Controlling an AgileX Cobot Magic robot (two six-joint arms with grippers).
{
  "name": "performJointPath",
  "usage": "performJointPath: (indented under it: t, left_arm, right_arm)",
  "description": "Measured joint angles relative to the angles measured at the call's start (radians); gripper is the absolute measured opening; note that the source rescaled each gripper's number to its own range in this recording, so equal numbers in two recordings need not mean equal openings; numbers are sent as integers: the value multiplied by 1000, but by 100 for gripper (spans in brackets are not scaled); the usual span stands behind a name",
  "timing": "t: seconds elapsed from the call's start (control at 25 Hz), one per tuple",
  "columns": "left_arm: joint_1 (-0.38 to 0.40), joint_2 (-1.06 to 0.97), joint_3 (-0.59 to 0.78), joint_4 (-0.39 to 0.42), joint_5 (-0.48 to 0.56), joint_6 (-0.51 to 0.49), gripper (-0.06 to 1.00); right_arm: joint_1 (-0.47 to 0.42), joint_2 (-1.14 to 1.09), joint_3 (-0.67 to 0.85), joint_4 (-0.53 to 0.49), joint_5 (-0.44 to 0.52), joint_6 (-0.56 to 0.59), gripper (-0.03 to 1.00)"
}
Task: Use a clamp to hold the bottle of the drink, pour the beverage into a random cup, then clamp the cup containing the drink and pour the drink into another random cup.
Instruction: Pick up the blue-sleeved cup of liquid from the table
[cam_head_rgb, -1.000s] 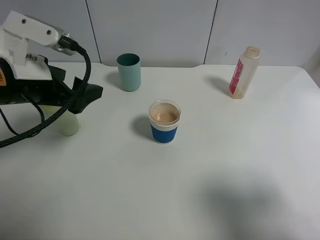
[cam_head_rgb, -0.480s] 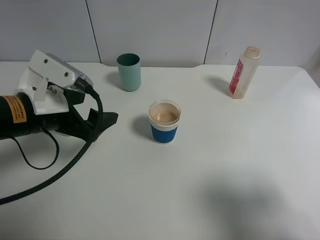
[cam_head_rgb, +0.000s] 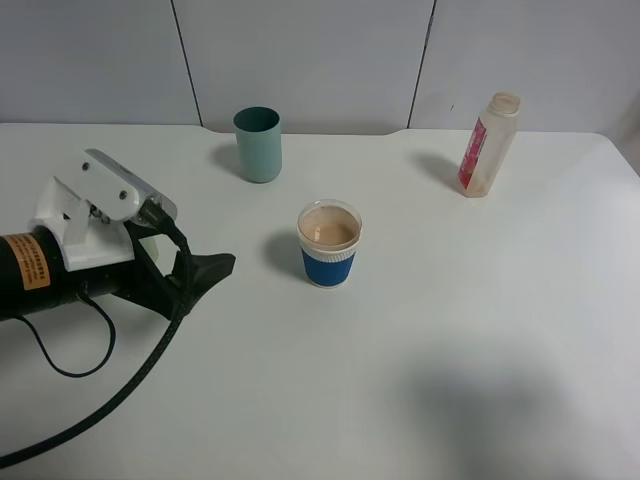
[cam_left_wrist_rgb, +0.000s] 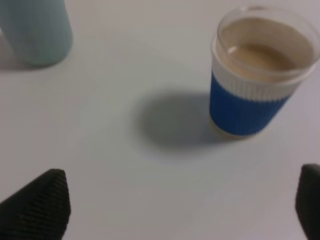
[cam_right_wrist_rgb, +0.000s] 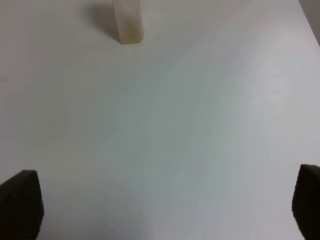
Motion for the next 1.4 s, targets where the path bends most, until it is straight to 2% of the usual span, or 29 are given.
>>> performJointPath:
  t: [0.12,0.48,0.72,1.04,1.4]
  left_arm:
    - [0,57,23,-1,-77,1,67]
    - [0,360,53,-2,-525,56,67]
    - [0,514,53,-2,-697,106,67]
    - [0,579,53,-36,-713,124,67]
    - [0,656,38,-31,-713,137,66]
  right_arm:
    - [0,0,0,0,0,0,100]
    - [0,0,0,0,0,0,100]
    - [0,0,0,0,0,0,100]
    - [0,0,0,0,0,0,100]
    - [0,0,0,0,0,0,100]
